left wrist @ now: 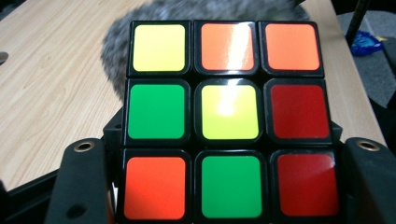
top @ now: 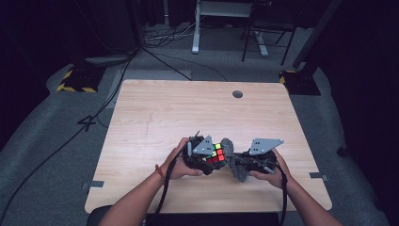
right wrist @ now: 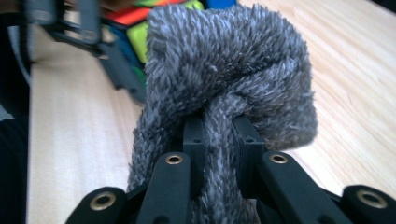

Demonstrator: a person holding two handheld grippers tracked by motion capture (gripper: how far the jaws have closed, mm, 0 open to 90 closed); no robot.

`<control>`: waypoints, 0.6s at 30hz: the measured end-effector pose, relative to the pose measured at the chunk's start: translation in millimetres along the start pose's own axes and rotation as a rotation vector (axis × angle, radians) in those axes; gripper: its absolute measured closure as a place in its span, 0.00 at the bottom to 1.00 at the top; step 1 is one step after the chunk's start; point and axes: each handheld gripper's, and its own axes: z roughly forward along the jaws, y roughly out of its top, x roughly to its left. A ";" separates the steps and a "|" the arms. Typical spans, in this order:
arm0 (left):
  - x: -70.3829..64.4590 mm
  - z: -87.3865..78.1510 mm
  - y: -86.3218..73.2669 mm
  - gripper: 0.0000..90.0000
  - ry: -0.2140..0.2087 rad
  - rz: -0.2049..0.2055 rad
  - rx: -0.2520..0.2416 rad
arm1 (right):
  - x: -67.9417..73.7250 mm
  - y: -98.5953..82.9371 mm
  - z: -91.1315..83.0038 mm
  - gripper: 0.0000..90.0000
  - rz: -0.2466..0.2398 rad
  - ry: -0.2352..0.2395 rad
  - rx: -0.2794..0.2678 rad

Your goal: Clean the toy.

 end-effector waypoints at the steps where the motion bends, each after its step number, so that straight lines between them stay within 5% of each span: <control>1: -0.2 0.6 -0.2 0.37 0.009 0.005 0.012 | 1.7 1.4 -2.4 0.88 -0.008 0.016 -0.026; 5: -0.5 4.8 -1.6 0.37 -0.016 -0.015 0.011 | 6.3 7.5 -6.0 0.88 -0.032 0.009 -0.061; 9: -9.4 14.5 0.5 0.37 -0.040 0.016 0.047 | 7.8 10.9 -8.5 0.88 -0.039 -0.020 -0.103; 18: -16.3 3.1 9.0 0.37 -0.031 0.035 -0.024 | -6.1 2.9 -3.2 0.88 -0.001 -0.110 -0.010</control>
